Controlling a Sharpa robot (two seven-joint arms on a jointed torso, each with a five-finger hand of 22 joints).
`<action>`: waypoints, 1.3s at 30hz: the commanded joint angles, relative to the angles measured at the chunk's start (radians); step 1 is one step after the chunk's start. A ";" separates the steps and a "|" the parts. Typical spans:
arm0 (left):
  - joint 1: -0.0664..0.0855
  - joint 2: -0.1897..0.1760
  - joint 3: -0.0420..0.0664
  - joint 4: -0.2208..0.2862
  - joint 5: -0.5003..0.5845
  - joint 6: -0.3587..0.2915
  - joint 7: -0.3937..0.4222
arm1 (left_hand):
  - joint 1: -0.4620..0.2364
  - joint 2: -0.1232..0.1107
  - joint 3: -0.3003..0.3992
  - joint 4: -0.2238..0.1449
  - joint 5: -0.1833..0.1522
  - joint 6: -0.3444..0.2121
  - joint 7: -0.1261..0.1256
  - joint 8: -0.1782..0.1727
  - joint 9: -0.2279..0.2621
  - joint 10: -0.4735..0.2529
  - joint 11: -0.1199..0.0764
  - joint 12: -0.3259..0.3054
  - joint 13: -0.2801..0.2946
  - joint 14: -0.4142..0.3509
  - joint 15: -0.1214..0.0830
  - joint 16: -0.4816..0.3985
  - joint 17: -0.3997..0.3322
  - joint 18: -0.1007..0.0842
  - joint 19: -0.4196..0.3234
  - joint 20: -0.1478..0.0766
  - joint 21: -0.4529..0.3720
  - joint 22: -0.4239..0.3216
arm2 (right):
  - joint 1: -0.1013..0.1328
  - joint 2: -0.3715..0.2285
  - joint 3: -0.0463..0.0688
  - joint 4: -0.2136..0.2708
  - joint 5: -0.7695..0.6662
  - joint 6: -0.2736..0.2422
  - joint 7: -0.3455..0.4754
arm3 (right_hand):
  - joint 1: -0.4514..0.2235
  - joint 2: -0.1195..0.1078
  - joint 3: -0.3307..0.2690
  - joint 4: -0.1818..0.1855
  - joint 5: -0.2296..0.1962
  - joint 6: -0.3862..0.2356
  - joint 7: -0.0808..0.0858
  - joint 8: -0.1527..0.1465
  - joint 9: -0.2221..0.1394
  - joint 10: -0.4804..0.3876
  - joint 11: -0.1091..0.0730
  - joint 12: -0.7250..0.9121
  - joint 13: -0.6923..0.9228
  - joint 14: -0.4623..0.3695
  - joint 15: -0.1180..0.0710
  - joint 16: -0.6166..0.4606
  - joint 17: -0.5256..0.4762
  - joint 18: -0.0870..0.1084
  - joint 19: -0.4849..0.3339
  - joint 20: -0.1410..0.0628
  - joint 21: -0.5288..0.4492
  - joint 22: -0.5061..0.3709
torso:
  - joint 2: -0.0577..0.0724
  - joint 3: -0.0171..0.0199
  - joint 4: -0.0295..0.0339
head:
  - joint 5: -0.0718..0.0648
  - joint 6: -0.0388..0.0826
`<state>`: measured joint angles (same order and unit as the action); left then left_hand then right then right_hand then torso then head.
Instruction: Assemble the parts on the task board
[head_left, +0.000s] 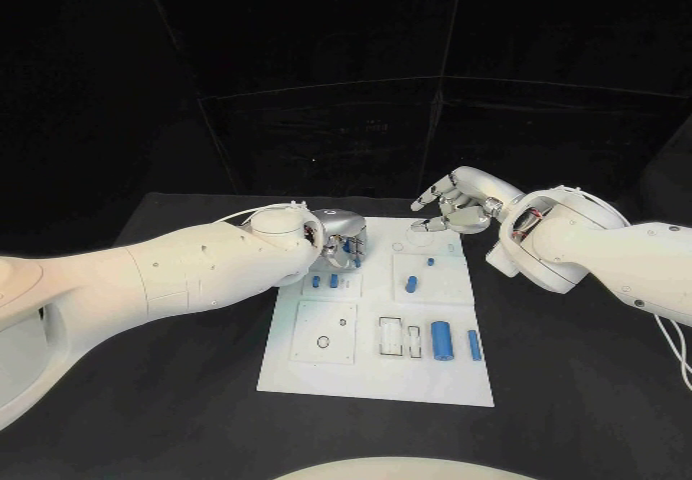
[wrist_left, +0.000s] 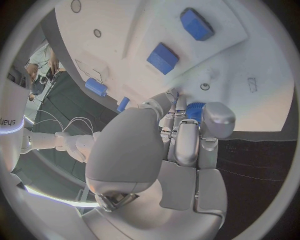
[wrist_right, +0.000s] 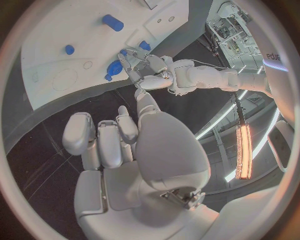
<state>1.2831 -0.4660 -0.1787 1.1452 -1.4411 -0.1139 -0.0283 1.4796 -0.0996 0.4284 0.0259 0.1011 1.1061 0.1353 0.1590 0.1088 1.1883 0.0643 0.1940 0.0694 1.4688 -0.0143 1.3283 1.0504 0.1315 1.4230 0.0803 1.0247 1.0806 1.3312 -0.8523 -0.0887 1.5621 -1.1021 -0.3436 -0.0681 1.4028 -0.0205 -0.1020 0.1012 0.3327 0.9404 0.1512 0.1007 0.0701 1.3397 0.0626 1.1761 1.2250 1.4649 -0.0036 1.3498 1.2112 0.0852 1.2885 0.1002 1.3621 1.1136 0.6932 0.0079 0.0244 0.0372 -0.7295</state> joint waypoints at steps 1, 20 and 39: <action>0.001 -0.012 0.000 0.012 0.039 -0.049 0.025 | -0.019 -0.002 0.015 -0.006 -0.002 0.010 0.000 -0.005 -0.001 0.010 0.000 -0.009 0.000 0.013 -0.006 -0.005 -0.004 -0.015 0.005 -0.002 0.007 0.004 | 0.002 -0.001 0.001 0.001 -0.004 -0.004 0.003 | 0.003 0.005 -0.005 0.002 0.004 0.008 0.000 0.006 0.000 -0.007 -0.001 0.000 0.001 0.028 -0.009 -0.005 0.001 0.011 -0.006 -0.002 -0.004 0.002 | 0.000 -0.0002 0.0005 | -0.001 0.002; 0.009 -0.146 0.025 0.137 0.113 -0.100 0.031 | -0.046 -0.018 0.041 -0.021 0.003 0.018 0.001 -0.012 -0.003 0.022 0.000 -0.027 0.000 0.013 -0.006 -0.003 -0.012 -0.017 0.006 -0.002 0.022 0.020 | 0.002 -0.001 0.001 -0.012 -0.004 -0.002 0.003 | 0.003 0.005 -0.005 0.002 0.004 0.008 0.000 0.006 0.000 -0.007 -0.001 0.000 0.001 0.028 -0.009 -0.005 0.001 0.011 -0.006 -0.002 -0.004 0.002 | 0.000 -0.0016 0.0012 | 0.001 0.009; 0.008 -0.192 0.033 0.146 0.131 -0.018 -0.023 | -0.066 -0.028 0.043 -0.023 -0.001 0.021 -0.001 -0.016 -0.004 0.026 0.001 -0.036 0.001 0.012 -0.006 -0.004 -0.019 -0.017 0.005 -0.001 0.023 0.023 | 0.002 0.002 0.000 -0.020 -0.004 0.001 0.003 | 0.004 0.006 -0.006 0.003 0.004 0.009 -0.001 0.007 0.001 -0.009 -0.001 -0.004 -0.002 0.028 -0.009 -0.007 -0.002 0.011 -0.006 -0.002 -0.005 0.000 | 0.000 0.0006 -0.0017 | 0.004 0.005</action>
<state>1.2905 -0.6622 -0.1468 1.2970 -1.3199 -0.1781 -0.0234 1.4246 -0.1285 0.4652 0.0015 0.1011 1.1206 0.1358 0.1473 0.1050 1.2067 0.0671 0.1635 0.0695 1.4688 -0.0142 1.3282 1.0324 0.1316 1.4229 0.0804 1.0426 1.1034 1.3312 -0.8517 -0.0888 1.5414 -1.1030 -0.3431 -0.0682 1.4028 -0.0205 -0.1044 0.1036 0.3327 0.9404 0.1512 0.1007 0.0701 1.3397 0.0625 1.1761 1.2237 1.4687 -0.0074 1.3454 1.2108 0.0852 1.2885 0.1002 1.3621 1.1136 0.6933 0.0079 0.0242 0.0394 -0.7244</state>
